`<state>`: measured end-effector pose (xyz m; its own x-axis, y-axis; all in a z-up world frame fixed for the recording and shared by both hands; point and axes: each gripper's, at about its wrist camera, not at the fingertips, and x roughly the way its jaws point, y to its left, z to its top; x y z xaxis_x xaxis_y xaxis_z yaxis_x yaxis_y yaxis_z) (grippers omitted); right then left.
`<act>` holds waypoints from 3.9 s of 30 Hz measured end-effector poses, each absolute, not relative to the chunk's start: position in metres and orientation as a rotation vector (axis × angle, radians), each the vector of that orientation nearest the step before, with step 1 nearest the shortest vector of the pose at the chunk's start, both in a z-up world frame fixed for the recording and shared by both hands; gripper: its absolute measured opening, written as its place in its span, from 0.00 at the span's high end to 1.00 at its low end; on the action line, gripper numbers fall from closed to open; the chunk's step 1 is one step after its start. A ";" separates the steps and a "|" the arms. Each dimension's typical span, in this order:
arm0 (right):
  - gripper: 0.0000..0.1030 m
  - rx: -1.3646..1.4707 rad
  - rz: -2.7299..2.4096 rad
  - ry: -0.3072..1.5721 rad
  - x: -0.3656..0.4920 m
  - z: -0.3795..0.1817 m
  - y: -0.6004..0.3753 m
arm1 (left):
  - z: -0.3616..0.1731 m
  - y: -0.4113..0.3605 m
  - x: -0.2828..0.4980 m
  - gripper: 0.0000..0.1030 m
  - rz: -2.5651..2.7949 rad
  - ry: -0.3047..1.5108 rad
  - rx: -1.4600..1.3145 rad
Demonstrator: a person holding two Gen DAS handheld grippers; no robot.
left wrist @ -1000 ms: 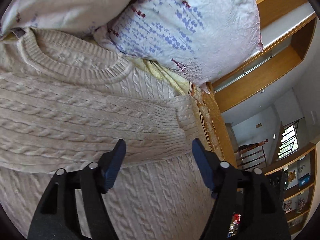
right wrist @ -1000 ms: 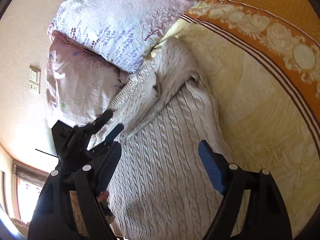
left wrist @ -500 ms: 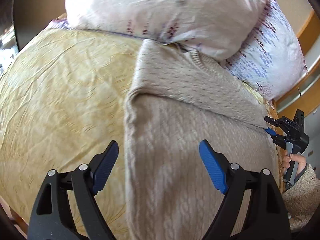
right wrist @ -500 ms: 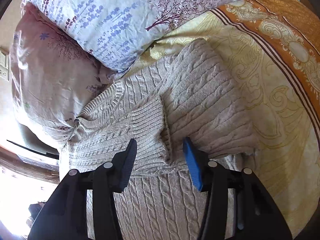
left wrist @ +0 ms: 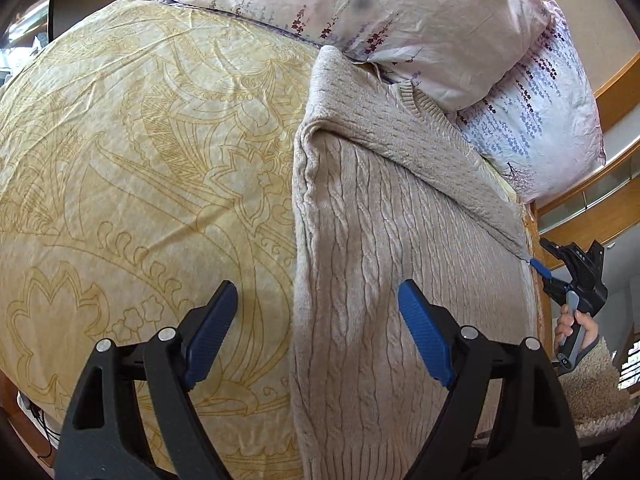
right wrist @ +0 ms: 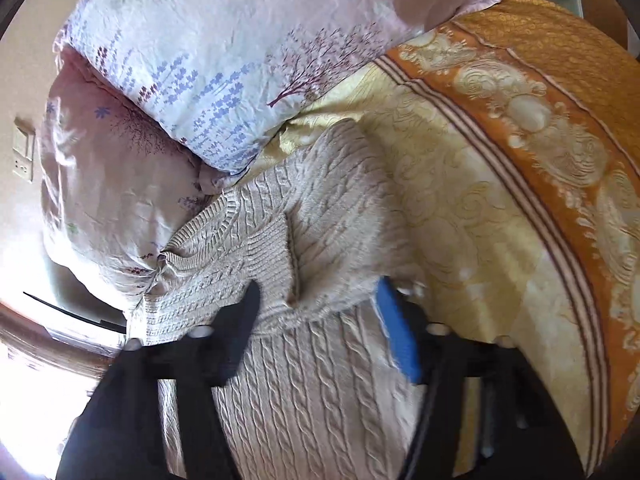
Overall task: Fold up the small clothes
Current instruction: 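Open the left tool to release the sleeve and move both tools to the hem, then grasp the sweater hem with both tools and lift it, then fold the held hem up toward the collar with both tools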
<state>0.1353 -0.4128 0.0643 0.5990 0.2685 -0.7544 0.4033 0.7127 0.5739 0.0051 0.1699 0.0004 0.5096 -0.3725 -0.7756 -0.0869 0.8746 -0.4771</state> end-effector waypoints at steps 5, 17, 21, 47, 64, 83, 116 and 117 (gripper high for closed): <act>0.25 0.888 -0.070 1.011 0.087 0.049 -0.446 | -0.003 0.176 0.002 0.20 -0.270 1.044 -0.574; 0.50 1.016 0.311 1.109 0.030 0.025 -0.397 | -0.018 0.155 -0.022 0.34 -0.489 1.095 -0.744; 0.52 1.054 0.428 1.135 0.012 0.024 -0.380 | -0.025 0.149 -0.039 0.40 -0.531 1.092 -0.806; 0.93 0.865 0.529 1.112 -0.009 0.036 -0.336 | -0.017 0.140 -0.038 0.94 -0.636 1.076 -0.736; 0.93 0.982 0.380 0.621 0.033 0.082 -0.359 | 0.024 0.171 -0.006 0.94 -0.518 0.761 -0.863; 0.93 1.011 0.417 0.496 0.072 0.095 -0.372 | 0.050 0.174 0.045 0.94 -0.537 0.656 -0.905; 0.93 0.986 0.439 0.511 0.156 0.092 -0.387 | 0.054 0.167 0.146 0.94 -0.519 0.648 -0.885; 0.93 0.980 0.439 0.514 0.162 0.092 -0.387 | 0.055 0.167 0.152 0.94 -0.518 0.650 -0.881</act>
